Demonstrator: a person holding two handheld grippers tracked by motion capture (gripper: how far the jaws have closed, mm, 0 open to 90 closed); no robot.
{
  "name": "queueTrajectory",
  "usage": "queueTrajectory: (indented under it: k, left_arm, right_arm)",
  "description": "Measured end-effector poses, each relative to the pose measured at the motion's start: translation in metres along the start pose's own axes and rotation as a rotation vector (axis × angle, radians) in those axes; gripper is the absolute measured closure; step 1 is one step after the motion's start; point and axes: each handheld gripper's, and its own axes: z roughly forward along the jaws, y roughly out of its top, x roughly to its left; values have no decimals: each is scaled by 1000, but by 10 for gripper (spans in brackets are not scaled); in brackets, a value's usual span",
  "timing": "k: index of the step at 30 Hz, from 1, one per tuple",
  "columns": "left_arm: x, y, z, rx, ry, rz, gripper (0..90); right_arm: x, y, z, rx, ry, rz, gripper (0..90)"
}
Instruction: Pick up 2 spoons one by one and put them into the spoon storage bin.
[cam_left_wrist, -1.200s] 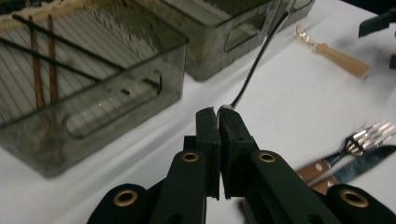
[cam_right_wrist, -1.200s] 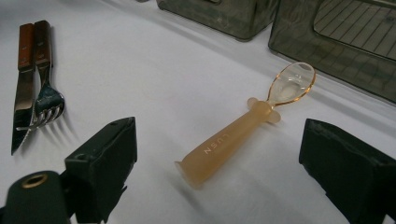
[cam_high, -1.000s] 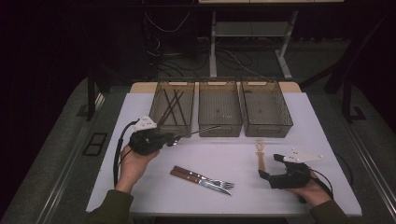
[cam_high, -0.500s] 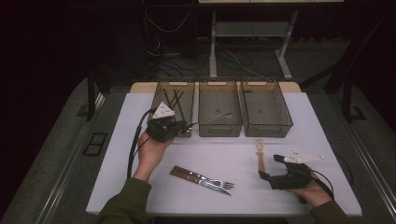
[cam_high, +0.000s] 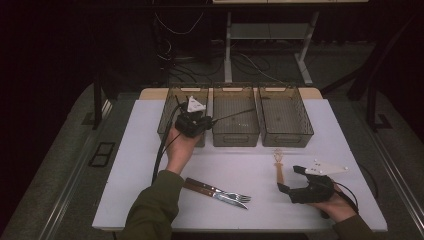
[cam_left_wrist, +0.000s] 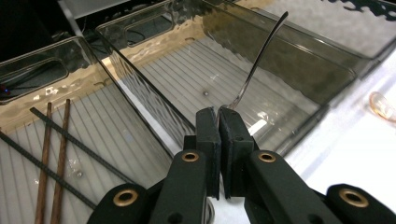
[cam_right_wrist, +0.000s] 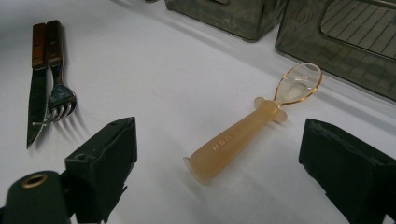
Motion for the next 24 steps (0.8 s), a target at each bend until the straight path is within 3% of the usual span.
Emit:
queueTrajectory:
  k: [13,24]
  left_arm:
    - [0,11,31,38,63,-40,867]
    - [-3,7,44,63,60,-56,864]
  right_arm:
    - [0,0,0,2,7,-5,115]
    - [0,0,-1,-3,11,-4,114]
